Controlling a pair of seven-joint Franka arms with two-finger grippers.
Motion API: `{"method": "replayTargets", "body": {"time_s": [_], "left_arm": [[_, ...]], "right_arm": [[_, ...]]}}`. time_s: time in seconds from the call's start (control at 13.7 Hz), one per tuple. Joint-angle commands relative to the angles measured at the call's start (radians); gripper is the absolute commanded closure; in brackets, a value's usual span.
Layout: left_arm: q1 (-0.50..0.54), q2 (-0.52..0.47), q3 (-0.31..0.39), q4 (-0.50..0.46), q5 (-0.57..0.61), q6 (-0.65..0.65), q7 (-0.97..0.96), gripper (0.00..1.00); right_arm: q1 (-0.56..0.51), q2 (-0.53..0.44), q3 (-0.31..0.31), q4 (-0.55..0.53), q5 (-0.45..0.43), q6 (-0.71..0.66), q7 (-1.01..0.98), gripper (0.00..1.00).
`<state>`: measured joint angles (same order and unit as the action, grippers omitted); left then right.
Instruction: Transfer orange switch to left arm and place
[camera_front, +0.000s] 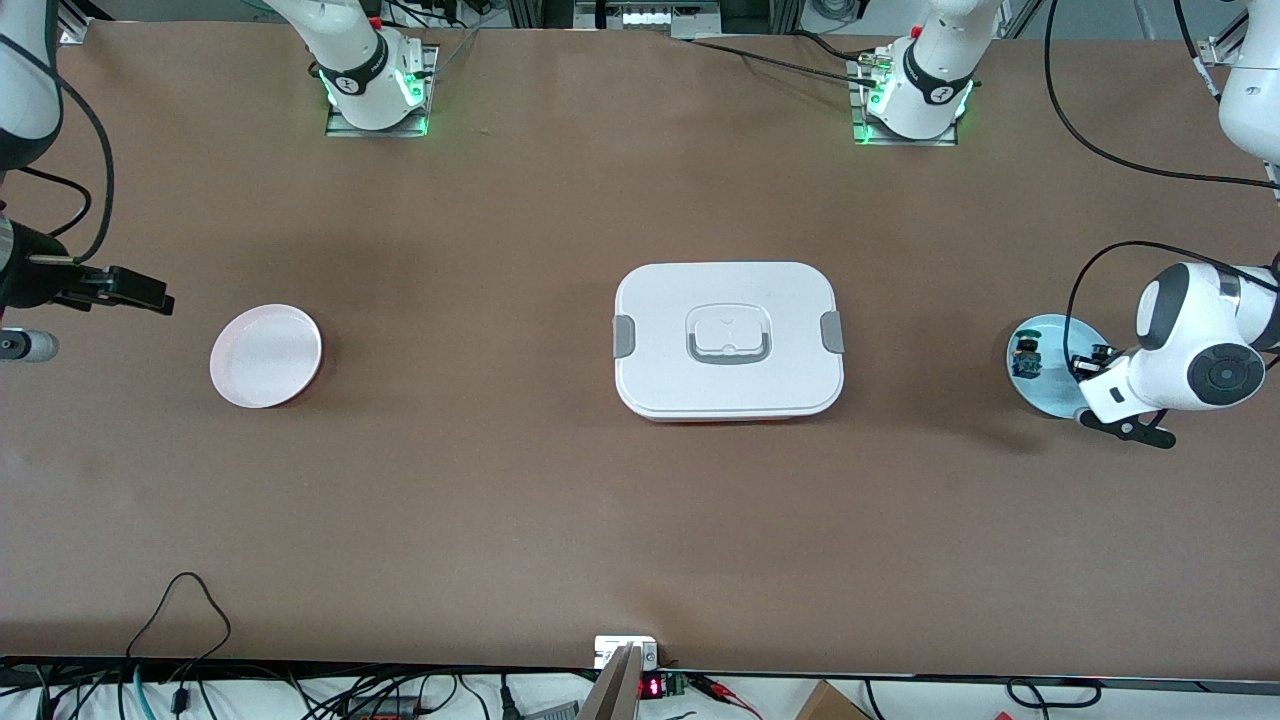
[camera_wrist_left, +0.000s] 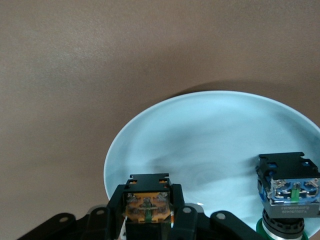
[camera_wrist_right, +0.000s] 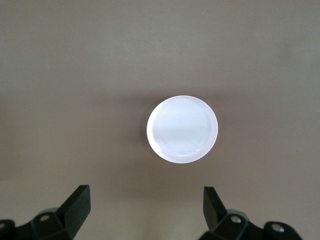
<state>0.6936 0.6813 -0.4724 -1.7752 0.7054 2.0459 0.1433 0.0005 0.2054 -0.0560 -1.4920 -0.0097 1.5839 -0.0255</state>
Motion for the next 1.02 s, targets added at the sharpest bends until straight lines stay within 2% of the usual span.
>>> {"method": "replayTargets", "body": {"time_s": [0.0,0.07,0.15,0.29,0.51,0.73,0.95], "left_arm": [[0.004,0.012,-0.006,0.023,0.01,-0.004,0.006,0.7],[0.004,0.012,-0.008,0.023,0.008,-0.003,0.006,0.48],[0.007,0.012,-0.008,0.025,0.008,-0.003,0.007,0.0],[0.006,0.006,-0.009,0.026,-0.009,-0.006,0.009,0.0],[0.003,-0.011,-0.028,0.056,-0.023,-0.047,0.01,0.0],[0.0,-0.023,-0.084,0.172,-0.029,-0.147,0.013,0.0],[0.03,-0.064,-0.172,0.209,-0.099,-0.252,0.087,0.0]], "right_arm": [[-0.019,-0.04,0.033,-0.03,-0.027,-0.039,0.028,0.0],[-0.019,-0.061,0.033,-0.062,-0.032,-0.018,0.029,0.0],[-0.02,-0.09,0.033,-0.112,-0.032,0.026,0.027,0.0],[-0.027,-0.15,0.028,-0.216,-0.029,0.125,0.022,0.0],[-0.027,-0.15,0.027,-0.22,-0.018,0.14,0.022,0.0],[-0.02,-0.147,0.036,-0.205,-0.018,0.139,0.022,0.0],[-0.019,-0.147,0.038,-0.198,-0.018,0.13,0.021,0.0]]}}
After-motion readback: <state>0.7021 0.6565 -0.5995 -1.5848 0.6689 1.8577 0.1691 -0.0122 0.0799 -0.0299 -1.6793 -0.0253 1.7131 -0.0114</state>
